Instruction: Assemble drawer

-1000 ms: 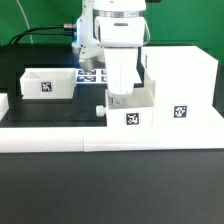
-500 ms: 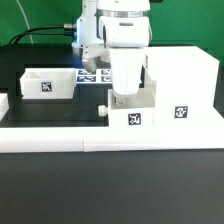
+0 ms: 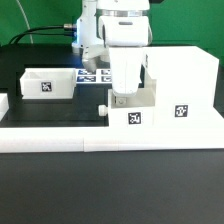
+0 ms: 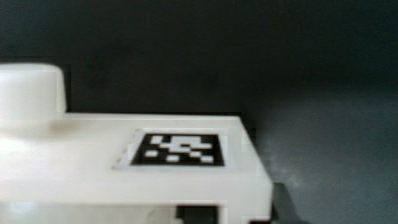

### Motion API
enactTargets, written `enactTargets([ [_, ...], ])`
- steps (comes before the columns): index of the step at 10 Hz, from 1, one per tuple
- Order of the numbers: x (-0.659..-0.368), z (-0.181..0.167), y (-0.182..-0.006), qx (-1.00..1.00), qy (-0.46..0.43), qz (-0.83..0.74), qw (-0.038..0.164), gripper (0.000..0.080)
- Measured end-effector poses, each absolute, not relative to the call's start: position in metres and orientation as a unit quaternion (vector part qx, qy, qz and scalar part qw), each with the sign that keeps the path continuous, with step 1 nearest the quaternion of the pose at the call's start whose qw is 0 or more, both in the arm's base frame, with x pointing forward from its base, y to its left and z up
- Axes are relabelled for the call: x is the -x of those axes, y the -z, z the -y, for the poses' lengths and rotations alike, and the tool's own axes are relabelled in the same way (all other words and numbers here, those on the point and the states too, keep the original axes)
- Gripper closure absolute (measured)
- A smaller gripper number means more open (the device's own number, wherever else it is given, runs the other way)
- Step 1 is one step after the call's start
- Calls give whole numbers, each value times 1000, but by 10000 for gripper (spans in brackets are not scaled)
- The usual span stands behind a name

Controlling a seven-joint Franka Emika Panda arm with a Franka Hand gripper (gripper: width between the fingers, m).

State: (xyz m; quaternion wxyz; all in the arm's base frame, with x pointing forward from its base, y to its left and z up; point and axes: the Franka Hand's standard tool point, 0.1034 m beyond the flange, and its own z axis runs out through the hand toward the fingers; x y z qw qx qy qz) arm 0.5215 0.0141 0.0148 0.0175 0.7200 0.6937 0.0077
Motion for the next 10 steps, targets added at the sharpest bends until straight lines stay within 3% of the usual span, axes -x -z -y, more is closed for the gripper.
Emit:
enactTargets([
  [4,-524,-15,-15,-729,7,-684,20,752],
  [5,-524,-15,-15,-729,7,-684,20,670],
  [6,-524,-15,-16,-730,6,-683,21,670],
  [9,-525,-13,-37,-732,11,-681,26,227],
  [10,-526,-8,-49,-733,21,-679,25,227],
])
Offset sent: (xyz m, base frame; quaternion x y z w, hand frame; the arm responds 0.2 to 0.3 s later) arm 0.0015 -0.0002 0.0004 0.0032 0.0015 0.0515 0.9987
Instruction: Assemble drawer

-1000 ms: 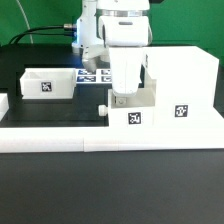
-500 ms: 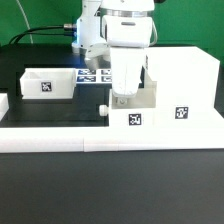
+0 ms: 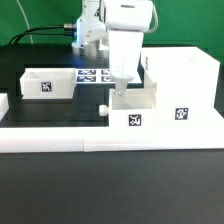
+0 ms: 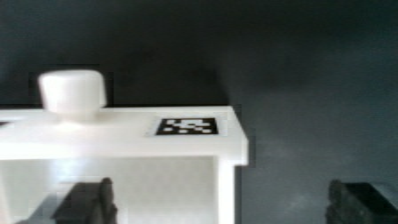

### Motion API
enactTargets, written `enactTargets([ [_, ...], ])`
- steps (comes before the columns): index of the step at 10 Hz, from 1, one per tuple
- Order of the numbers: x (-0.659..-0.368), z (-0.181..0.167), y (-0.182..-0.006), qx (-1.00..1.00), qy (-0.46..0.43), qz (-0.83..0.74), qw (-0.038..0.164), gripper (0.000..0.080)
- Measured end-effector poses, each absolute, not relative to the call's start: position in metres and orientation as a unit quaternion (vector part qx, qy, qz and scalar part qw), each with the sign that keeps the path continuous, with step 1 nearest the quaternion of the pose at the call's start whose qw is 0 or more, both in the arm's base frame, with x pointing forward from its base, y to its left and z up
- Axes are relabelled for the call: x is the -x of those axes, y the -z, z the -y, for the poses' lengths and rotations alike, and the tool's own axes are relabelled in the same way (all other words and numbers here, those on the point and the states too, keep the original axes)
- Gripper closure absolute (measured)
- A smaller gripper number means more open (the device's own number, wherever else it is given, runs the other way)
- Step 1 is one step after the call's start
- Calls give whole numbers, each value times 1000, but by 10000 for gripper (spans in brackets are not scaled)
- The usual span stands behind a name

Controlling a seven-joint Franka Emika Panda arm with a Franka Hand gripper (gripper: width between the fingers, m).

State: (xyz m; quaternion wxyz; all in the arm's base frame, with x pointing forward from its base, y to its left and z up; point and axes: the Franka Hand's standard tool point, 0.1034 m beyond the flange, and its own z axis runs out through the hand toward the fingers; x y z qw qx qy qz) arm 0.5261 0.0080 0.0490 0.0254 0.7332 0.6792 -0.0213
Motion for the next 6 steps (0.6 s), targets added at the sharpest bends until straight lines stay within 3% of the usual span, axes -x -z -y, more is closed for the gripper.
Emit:
enactTargets([
  [1,-529,-2,-57,-736,24,-676,27,166],
  [4,-530,16,-64,-728,25,-684,28,150],
  [6,-530,33,-63,-726,12,-688,10,150],
])
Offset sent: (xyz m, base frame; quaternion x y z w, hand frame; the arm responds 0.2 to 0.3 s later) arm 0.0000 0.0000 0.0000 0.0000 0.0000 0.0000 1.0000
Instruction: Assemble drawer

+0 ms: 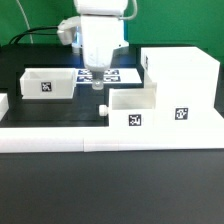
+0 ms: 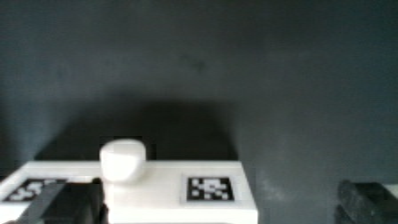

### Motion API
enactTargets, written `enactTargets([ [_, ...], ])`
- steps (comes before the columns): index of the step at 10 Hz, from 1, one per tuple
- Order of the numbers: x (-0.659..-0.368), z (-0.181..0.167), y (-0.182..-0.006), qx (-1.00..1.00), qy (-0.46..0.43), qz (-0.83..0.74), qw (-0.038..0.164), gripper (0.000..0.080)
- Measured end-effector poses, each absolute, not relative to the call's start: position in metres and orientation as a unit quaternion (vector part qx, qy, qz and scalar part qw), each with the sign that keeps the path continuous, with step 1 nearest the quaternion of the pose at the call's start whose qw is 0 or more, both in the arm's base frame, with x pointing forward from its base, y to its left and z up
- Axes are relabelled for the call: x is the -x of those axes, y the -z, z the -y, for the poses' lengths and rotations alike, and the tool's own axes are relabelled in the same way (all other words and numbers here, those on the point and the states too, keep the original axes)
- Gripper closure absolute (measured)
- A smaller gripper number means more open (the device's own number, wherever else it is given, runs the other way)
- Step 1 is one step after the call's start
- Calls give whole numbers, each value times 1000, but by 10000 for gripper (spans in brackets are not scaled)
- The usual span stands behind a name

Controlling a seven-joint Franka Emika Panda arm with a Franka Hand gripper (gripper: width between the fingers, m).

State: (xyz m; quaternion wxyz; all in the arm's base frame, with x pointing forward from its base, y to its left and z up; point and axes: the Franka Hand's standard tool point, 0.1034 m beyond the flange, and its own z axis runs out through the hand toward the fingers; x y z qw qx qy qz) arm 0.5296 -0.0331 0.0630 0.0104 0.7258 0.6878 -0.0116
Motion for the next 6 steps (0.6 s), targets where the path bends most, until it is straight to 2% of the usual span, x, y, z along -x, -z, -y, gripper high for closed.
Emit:
enactTargets([
  [1,-528,43,-62,-720,2,-694,-2,150],
  [3,-529,55,-47,-715,-23,-698,-35,150],
  [6,-529,59,-40,-716,-48,-694,-61,150],
])
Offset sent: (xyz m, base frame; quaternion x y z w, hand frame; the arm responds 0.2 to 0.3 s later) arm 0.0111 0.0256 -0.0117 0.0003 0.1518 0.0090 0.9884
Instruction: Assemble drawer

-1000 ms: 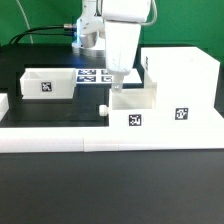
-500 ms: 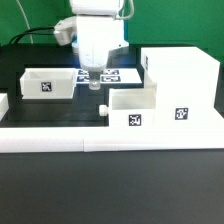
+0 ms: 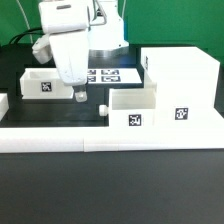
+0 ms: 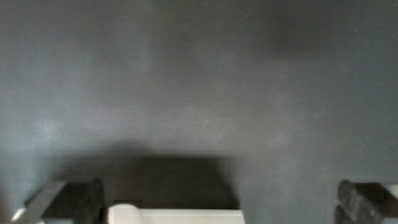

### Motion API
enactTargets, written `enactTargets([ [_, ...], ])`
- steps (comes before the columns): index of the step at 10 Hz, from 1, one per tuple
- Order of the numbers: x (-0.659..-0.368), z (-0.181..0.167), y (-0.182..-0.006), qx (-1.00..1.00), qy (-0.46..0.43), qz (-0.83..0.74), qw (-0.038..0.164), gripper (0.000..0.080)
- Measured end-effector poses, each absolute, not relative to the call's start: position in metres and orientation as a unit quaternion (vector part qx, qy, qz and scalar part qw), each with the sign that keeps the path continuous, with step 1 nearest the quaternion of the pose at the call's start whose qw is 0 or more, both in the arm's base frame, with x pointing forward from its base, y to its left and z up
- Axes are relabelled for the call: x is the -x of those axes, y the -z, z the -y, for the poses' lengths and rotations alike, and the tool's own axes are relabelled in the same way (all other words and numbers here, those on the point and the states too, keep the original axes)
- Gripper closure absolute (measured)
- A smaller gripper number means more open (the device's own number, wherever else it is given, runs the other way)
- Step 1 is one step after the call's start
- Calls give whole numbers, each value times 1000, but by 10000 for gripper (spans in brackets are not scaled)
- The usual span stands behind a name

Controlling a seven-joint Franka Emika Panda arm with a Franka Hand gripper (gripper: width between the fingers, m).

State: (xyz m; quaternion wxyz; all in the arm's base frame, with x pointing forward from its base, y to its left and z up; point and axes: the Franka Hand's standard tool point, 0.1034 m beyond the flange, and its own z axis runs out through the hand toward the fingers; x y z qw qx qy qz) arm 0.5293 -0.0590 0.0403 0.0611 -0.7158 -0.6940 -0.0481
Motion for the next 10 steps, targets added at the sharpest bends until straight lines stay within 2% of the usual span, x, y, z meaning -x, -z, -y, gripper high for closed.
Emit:
enactTargets([
  [5,-526,33,-22,739,43,668,78,150],
  [10,-534,26,-26,783,39,616,72,150],
])
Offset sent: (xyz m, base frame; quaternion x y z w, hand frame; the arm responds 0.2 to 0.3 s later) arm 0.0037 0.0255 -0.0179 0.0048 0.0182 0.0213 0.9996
